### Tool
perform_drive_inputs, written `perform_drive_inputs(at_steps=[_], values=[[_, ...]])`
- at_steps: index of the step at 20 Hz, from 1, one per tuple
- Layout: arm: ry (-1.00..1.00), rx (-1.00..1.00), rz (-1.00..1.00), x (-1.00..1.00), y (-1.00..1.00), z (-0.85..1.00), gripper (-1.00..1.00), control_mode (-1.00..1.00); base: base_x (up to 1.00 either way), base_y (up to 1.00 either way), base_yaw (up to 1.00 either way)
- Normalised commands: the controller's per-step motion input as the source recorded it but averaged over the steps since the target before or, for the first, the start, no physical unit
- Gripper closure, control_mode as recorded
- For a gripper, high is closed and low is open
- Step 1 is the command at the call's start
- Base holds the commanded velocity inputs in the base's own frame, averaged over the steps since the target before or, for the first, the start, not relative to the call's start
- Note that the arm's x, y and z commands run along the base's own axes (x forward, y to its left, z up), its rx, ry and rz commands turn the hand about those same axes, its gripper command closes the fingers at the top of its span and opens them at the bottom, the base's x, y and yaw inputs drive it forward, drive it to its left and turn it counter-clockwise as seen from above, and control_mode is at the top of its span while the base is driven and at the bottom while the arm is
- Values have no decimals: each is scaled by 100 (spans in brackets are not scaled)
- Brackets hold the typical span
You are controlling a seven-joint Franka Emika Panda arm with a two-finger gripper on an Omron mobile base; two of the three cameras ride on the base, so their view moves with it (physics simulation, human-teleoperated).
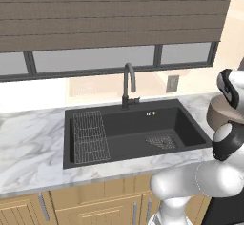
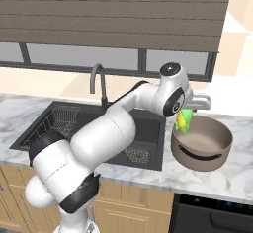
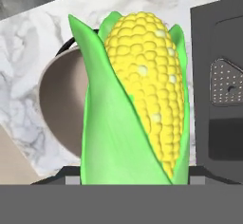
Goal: Dump the corn from the pot into the sink. Then turn on the water and wash the corn. Then turn off the water and put the corn back in the pot.
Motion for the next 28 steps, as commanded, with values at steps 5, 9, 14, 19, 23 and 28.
perform_drive_inputs(at_steps=[5, 9, 14, 19, 23, 28], values=[[19, 8, 0, 60, -72, -77, 100, -100, 0, 0, 0], [9, 4, 0, 27, -55, -46, 100, -100, 0, 0, 0], [4, 2, 0, 23, -29, -44, 100, -100, 0, 0, 0], [2, 0, 0, 19, -7, -43, 100, -100, 0, 0, 0], [0, 0, 0, 0, -2, -38, 100, -100, 0, 0, 0], [0, 0, 0, -11, 0, -54, 100, -100, 0, 0, 0]])
